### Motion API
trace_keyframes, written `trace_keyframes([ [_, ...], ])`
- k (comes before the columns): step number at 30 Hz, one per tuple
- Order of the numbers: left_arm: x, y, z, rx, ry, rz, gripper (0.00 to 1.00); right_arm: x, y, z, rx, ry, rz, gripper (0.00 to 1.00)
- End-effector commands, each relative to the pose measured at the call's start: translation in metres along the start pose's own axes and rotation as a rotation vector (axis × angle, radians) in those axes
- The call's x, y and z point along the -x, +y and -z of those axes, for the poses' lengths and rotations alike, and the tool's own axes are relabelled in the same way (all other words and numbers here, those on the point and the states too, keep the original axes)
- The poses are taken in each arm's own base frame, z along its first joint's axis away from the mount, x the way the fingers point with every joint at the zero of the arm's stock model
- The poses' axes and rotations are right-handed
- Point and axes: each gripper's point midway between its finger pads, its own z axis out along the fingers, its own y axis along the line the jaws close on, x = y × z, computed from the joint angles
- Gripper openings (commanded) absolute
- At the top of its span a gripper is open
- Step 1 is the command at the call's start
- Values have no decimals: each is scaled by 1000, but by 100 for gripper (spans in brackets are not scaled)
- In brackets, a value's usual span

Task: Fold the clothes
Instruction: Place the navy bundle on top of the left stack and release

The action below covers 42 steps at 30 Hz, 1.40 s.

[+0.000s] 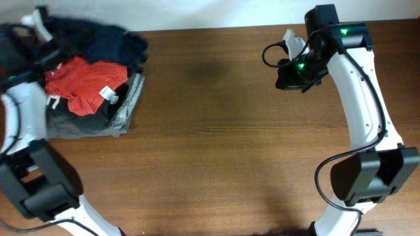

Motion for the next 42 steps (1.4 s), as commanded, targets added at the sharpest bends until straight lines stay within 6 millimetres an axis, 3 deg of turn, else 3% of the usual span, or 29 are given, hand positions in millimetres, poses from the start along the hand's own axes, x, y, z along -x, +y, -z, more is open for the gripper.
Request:
trace_keyframes([
  [1, 0, 15, 21, 68, 4, -93, 1, 2, 6, 3, 11, -10, 20, 4],
  [5, -25, 83, 52, 404, 54, -8, 1, 1, 5, 3, 11, -8, 19, 4],
  [9, -39, 116, 81, 589, 93, 28, 3, -1, 5, 3, 11, 2, 15, 4],
  [11, -40, 124, 92, 627, 89, 49, 26, -2, 5, 3, 11, 4, 14, 4],
  [13, -40, 131, 102, 662, 84, 65, 59, -2, 5, 3, 11, 4, 14, 4],
  [14, -41, 133, 106, 672, 83, 72, 78, -2, 5, 3, 11, 5, 14, 4],
  [16, -41, 135, 114, 681, 79, 91, 96, -4, 5, 3, 12, 12, 11, 4],
  [20, -33, 122, 138, 684, 48, 118, 99, -8, 6, 3, 13, 29, 10, 4],
  [24, -4, 71, 162, 592, -34, 70, 99, -9, 5, 4, 13, 34, 6, 4],
  [28, 20, 7, 180, 541, -96, -117, 99, -9, 6, 4, 14, 34, 5, 4],
  [29, 23, -5, 181, 539, -105, -163, 91, -9, 6, 4, 17, 34, 5, 4],
  [30, 25, -15, 180, 539, -109, -196, 66, -9, 7, 4, 20, 34, 5, 4],
  [31, 26, -23, 177, 542, -112, -220, 28, -9, 7, 4, 21, 34, 5, 4],
  [32, 26, -25, 172, 551, -106, -235, 6, -9, 7, 4, 21, 34, 5, 4],
  [33, 24, -26, 163, 564, -87, -262, 1, -9, 7, 4, 21, 34, 5, 4],
  [36, 9, -14, 128, 595, 30, -379, 0, -9, 8, 4, 26, 34, -16, 4],
  [38, -3, 10, 105, 662, 111, -405, 0, -9, 12, 4, 50, 33, -22, 4],
  [42, -23, 87, 93, 905, 210, -302, 0, -11, 27, 5, 132, 39, -25, 4],
])
